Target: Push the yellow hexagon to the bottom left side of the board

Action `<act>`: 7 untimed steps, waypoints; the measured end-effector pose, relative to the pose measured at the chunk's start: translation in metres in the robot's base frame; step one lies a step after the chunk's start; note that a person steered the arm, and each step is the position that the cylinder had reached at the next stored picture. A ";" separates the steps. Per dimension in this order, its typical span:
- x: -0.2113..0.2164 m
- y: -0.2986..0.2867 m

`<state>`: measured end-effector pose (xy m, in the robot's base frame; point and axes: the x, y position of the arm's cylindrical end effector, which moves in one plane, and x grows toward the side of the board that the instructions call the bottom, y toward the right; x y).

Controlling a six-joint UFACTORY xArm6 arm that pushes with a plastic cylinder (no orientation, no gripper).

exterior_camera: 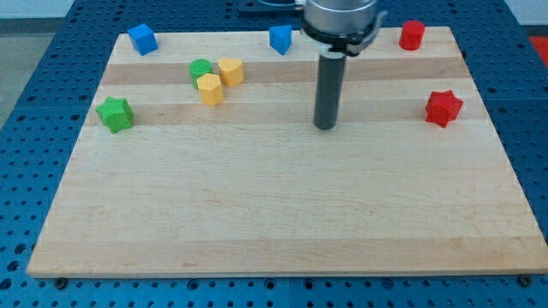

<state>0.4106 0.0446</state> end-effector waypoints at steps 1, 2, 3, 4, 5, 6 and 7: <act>0.000 -0.023; 0.000 -0.032; 0.004 -0.032; 0.045 -0.046; 0.051 -0.088; 0.023 -0.133; -0.019 -0.171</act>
<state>0.3921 -0.1268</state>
